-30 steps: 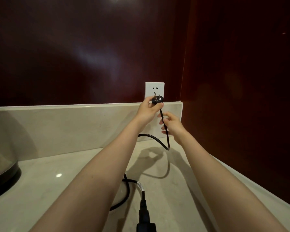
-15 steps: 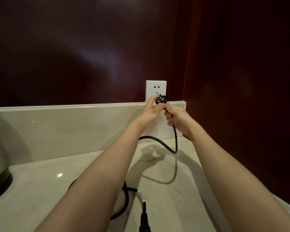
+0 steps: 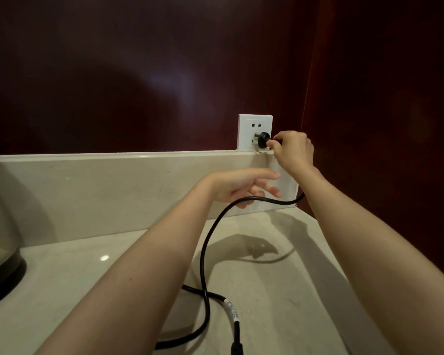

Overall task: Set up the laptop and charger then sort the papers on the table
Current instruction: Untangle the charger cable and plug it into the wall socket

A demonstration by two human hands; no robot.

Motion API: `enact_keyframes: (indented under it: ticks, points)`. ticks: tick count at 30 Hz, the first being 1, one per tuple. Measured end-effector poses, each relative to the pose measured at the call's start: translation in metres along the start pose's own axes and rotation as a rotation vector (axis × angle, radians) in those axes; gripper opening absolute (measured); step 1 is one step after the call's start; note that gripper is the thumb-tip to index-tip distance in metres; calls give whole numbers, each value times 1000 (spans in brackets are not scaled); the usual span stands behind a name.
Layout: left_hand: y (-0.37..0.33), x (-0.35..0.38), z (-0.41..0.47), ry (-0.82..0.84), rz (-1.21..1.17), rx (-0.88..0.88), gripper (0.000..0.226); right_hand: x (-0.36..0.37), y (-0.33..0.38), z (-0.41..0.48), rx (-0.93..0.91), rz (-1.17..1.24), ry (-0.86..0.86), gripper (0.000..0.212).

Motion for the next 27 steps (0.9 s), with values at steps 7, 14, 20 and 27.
enact_keyframes:
  ticks: [7,14,20,27]
  points:
    - [4,17,-3,160,-47,11,47,1,17,-3,-148,-161,-14,32]
    - [8,25,-15,289,32,-29,21,3,25,-7,-166,-218,29,34]
    - [10,0,-14,96,76,-9,23,5,27,-8,-144,-219,61,32]
    - [29,-45,-10,-330,285,19,23,16,29,-10,-36,-178,106,28]
Point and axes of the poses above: each hand's wrist, its own z-axis towards the middle knuckle, its own x-axis out of the palm, y = z × x, the point moved 9 cm from there along z, towards the middle knuckle, and after that the axes turned 1 degree about y, right-handed, at the moved point
